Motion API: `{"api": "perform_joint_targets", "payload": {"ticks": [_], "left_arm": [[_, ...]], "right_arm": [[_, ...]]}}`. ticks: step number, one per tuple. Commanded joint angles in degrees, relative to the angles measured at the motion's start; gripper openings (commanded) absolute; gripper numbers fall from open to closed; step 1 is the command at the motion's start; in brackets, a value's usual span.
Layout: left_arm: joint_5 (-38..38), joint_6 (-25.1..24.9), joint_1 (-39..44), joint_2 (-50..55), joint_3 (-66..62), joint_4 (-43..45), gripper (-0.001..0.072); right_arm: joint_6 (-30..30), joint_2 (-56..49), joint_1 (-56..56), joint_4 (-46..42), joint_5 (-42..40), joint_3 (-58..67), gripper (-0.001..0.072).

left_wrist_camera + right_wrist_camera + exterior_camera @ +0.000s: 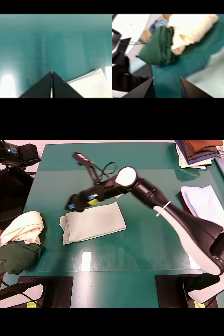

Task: Fold the shirts.

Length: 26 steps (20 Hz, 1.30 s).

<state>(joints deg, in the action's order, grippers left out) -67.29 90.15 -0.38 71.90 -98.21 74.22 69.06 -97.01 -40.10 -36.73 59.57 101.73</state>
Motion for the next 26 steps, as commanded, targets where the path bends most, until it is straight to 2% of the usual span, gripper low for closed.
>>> {"api": "perform_joint_targets", "payload": {"ticks": [1, 3, 5, 6, 7, 9, 13, 18, 19, 20, 22, 23, 26], "left_arm": [[-0.44, -0.59, 1.77, -0.72, 0.24, 0.2, 0.0022], [1.29, -0.61, 4.39, -0.7, 1.01, 0.22, 0.0022], [2.75, -0.59, 6.95, -0.63, 2.14, 0.2, 0.0022], [3.43, -0.59, 8.04, -0.59, 2.82, 0.2, 0.0022], [4.33, -0.59, 9.16, -0.59, 3.74, 0.2, 0.0022], [5.42, -0.57, 10.73, -0.59, 5.53, 0.2, 0.0022], [6.8, -0.57, 13.03, -0.55, 7.69, 0.2, 0.0022], [6.8, -0.55, 13.03, -0.46, 7.67, -1.42, 0.0022], [6.78, -0.55, 13.03, -0.46, 7.69, -1.84, 0.0022], [6.84, -0.55, 13.03, -0.46, 7.69, -2.49, 0.0022], [6.84, -0.57, 13.03, -0.46, 7.69, -4.07, 0.0022], [6.84, -0.55, 13.03, -0.46, 7.69, -4.37, 0.0022], [6.8, -0.55, 13.03, -0.48, 7.69, -5.6, 0.0021]], "right_arm": [[3.28, 3.69, 8.2, -10.56, 6.64, -8.15, 0.0363], [5.2, 6.95, 15.56, -14.49, 7.72, -16.68, 0.0364], [6.01, 8.96, 22.99, -14.19, 6.75, -24.76, 0.0374], [6.03, 9.03, 26.25, -12.59, 6.05, -28.02, 0.0486], [6.08, 8.66, 28.65, -10.78, 5.73, -30.51, 0.0533], [5.95, 6.58, 31.32, -6.6, 5.55, -33.75, 0.0533], [3.45, 0.24, 28.33, -0.02, 2.84, -34.23, 0.053], [2.38, -9.01, 18.51, 6.43, 0.37, -24.41, 0.0525], [2.36, -10.95, 16.61, 7.13, -0.15, -21.79, 0.0465], [2.36, -12.52, 14.99, 7.19, -0.92, -19.43, 0.037], [1.57, -15.02, 12.63, 6.58, -1.6, -15.02, 0.006], [1.01, -15.69, 12.31, 6.56, -1.46, -13.11, 0.0019], [1.11, -14.67, 15.32, 5.88, -0.57, -8.94, 0.0017]]}}
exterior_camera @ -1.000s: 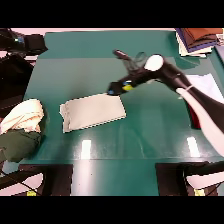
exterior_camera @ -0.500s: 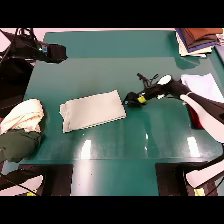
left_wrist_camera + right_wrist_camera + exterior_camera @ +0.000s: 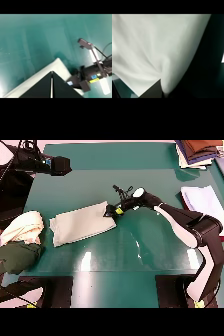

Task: Fold the shirts.

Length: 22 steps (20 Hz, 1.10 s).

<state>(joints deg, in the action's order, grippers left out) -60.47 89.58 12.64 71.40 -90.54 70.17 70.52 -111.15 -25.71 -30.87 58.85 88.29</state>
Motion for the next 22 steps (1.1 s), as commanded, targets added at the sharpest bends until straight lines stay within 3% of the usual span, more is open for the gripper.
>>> {"api": "perform_joint_targets", "payload": {"ticks": [1, 8, 15, 22], "left_arm": [[-0.04, 0.02, 0.2, 0.02, 0.0, -1.64, 0.0021], [5.22, 0.0, 7.93, 0.04, 0.02, -1.16, 0.0022], [9.01, 0.74, 11.26, 0.04, 0.0, -1.68, 0.0022], [8.98, 2.64, 11.26, 0.7, 0.02, -1.7, 0.0022]], "right_arm": [[0.13, 0.85, 3.06, -2.16, 0.22, 5.25, 0.0018], [7.32, 15.45, 28.37, -25.05, 2.45, 5.88, 0.0018], [7.48, 20.72, 54.07, -25.64, 0.74, 5.88, 0.0018], [7.37, 20.72, 58.34, -22.88, -1.92, 13.25, 0.0018]]}}
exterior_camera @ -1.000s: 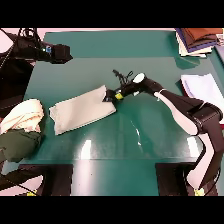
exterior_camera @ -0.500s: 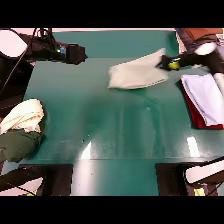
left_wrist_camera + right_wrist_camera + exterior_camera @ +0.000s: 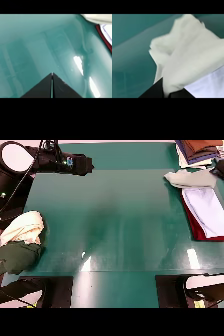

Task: Fold the shirts.

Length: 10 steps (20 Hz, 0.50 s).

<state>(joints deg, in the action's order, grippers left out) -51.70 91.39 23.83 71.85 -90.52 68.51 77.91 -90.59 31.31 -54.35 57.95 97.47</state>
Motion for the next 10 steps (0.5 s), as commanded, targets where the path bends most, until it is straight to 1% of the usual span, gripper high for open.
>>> {"api": "perform_joint_targets", "payload": {"ticks": [1, 4, 6, 10], "left_arm": [[0.22, 1.49, 0.07, 0.24, 0.0, 0.0, 0.0022], [-0.15, 1.6, 0.07, 0.24, 0.0, -0.02, 0.0022], [-1.11, 1.6, 0.07, 0.24, 0.0, -0.02, 0.0022], [-2.4, 1.57, 0.07, 0.24, 0.0, 0.0, 0.0022]], "right_arm": [[0.0, 0.15, 1.31, 0.66, -0.98, 6.45, 0.0018], [0.04, 0.15, 1.03, 0.63, 0.15, 12.76, 0.0017], [0.04, 0.2, 1.05, 0.57, 2.69, 15.85, 0.0018], [0.04, 2.14, 1.62, -0.98, 7.56, 16.41, 0.0018]]}}
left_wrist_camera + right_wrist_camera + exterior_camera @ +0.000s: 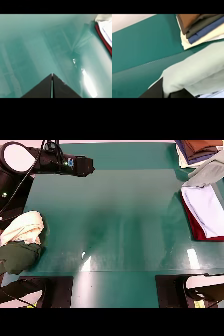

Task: Fold the shirts.

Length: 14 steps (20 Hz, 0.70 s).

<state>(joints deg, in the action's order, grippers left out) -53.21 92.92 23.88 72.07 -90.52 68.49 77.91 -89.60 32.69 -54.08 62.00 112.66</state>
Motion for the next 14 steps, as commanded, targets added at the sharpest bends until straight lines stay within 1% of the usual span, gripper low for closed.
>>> {"api": "perform_joint_targets", "payload": {"ticks": [1, 4, 7, 11, 14], "left_arm": [[-0.87, 0.04, 0.02, 0.02, 0.0, 0.0, 0.0022], [-0.87, 0.02, 0.02, 0.02, 0.0, 0.02, 0.0022], [-0.9, -0.33, 0.02, 0.02, 0.0, 0.04, 0.0023], [-0.85, -0.42, 0.02, 0.02, 0.0, 0.07, 0.0023], [-0.87, -0.42, 0.02, 0.02, 0.0, 0.07, 0.0023]], "right_arm": [[0.04, 2.36, 0.24, -2.38, 3.98, -0.2, 0.0017], [0.04, 7.21, 0.26, -5.57, 4.33, -7.85, 0.0018], [0.07, 12.7, 0.26, -11.43, 5.9, -16.96, 0.0018], [0.31, 20.55, 0.24, -21.75, 9.27, -29.92, 0.0018], [3.34, 25.59, 0.26, -29.42, 10.21, -39.23, 0.0018]]}}
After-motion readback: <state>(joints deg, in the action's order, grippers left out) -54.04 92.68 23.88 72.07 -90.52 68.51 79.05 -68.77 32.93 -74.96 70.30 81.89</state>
